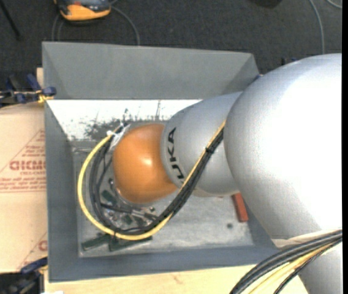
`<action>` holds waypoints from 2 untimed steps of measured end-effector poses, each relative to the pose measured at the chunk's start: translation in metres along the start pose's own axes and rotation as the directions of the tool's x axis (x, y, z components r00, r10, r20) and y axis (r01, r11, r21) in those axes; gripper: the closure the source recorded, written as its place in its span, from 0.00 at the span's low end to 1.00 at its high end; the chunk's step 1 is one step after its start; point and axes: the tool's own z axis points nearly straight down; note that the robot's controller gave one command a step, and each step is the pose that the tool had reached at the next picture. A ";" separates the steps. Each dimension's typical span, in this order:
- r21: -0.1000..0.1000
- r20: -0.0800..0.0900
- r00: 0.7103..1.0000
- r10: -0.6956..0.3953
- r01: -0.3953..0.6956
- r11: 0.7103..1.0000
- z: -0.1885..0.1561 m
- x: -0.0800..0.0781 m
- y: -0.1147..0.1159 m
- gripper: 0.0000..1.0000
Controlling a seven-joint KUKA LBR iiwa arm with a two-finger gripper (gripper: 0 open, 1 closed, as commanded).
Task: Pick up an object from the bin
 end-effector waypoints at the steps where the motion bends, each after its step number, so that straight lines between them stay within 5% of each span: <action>1: 0.000 0.000 1.000 0.001 -0.001 1.000 0.000 0.000 0.000 1.00; 2: 0.000 0.000 1.000 0.001 -0.001 1.000 -0.002 0.001 0.000 1.00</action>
Offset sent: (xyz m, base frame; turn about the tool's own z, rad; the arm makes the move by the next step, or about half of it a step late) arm -0.0044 -0.0059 0.1512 0.0051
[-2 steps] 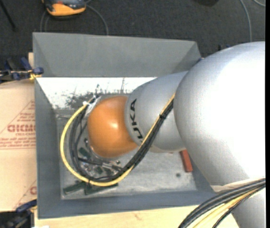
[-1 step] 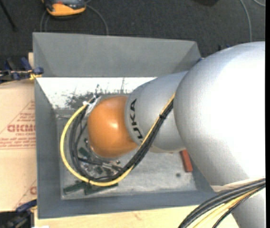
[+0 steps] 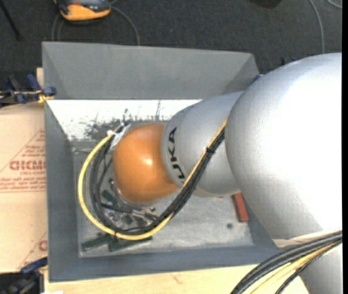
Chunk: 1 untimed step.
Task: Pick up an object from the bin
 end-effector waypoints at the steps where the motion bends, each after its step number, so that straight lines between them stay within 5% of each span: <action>1: 0.004 0.008 0.998 -0.058 0.058 0.998 -0.030 -0.006 0.019 1.00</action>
Offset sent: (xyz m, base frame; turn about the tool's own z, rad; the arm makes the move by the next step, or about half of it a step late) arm 0.0053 -0.0459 0.1761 -0.1115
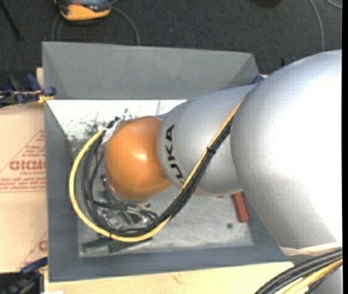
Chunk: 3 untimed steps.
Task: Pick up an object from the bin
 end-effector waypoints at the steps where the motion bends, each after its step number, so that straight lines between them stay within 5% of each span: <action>1: -0.002 -0.006 0.999 -0.052 0.052 0.999 -0.147 0.024 -0.062 1.00; 2: -0.003 -0.008 0.999 -0.051 0.051 0.999 -0.147 0.025 -0.062 1.00; 3: 0.000 -0.003 0.975 -0.224 0.224 0.975 -0.092 -0.024 -0.014 0.00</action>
Offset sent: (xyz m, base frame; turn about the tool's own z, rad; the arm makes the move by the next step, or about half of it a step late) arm 0.0000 0.0000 0.0000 0.0000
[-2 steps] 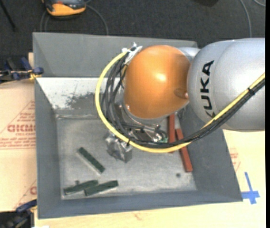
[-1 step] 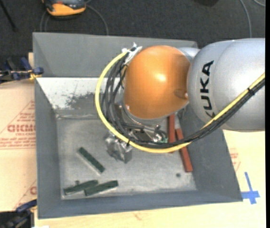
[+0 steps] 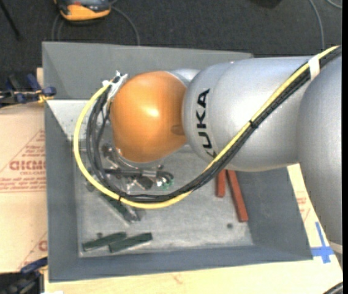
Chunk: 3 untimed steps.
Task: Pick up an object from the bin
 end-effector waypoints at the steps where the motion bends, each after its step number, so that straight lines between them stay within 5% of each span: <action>1: -0.006 -0.005 0.998 -0.056 0.056 0.998 0.022 -0.017 0.015 0.00; 2: -0.004 0.000 0.997 -0.081 0.081 0.997 0.081 0.035 0.001 0.00; 3: -0.008 -0.011 0.990 -0.140 0.140 0.990 0.119 0.059 -0.008 0.00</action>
Offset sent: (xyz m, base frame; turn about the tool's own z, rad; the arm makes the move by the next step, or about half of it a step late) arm -0.0457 -0.0581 -0.1265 -0.0995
